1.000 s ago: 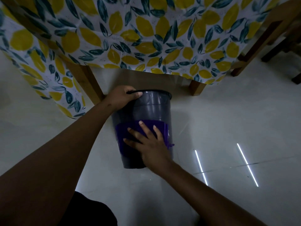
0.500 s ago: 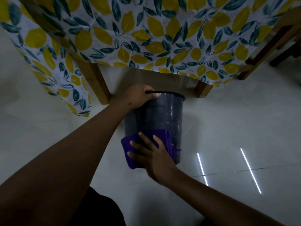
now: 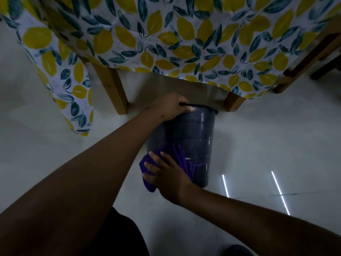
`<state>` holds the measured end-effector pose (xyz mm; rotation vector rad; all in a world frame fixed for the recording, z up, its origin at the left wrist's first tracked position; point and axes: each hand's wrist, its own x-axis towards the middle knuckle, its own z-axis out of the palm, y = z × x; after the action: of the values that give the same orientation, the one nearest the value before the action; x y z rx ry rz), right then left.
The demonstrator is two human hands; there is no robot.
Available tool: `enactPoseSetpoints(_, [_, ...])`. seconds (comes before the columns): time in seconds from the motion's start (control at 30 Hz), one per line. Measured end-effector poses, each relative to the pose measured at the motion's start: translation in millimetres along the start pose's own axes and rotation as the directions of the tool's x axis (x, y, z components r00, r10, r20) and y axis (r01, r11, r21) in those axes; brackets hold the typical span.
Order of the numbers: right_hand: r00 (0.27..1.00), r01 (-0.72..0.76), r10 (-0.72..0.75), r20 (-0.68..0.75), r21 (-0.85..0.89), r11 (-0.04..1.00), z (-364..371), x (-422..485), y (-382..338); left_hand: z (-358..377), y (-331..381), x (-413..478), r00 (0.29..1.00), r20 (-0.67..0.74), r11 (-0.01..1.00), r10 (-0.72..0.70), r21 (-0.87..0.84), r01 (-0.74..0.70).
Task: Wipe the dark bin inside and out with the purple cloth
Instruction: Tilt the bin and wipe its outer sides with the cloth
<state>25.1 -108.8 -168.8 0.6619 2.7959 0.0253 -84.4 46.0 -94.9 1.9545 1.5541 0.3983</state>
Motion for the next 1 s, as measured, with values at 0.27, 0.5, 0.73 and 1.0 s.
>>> enactPoseSetpoints(0.27, [0.954, -0.22, 0.233, -0.188, 0.089, 0.971, -9.0, 36.4, 14.5, 11.8, 19.5, 8.8, 0.998, 0.018, 0.997, 0.057, 0.048, -0.058])
enactPoseSetpoints(0.5, [0.959, -0.102, 0.148, -0.243, 0.194, 0.976, 11.1, -8.0, 7.0, 2.4, 0.9, 6.5, 0.999, 0.026, 0.999, 0.04, -0.032, -0.039])
enactPoseSetpoints(0.73, [0.694, -0.398, 0.613, -0.379, 0.508, 0.764, -10.7, 2.3, 65.3, -6.4, -16.8, -1.8, 1.0, 0.008, 0.988, 0.021, -0.151, -0.019])
enactPoseSetpoints(1.0, [0.827, -0.3, 0.45, -0.337, 0.412, 0.861, 42.2, -27.8, 1.4, -8.5, -37.7, -0.9, 1.0, -0.004, 0.982, -0.023, -0.186, 0.022])
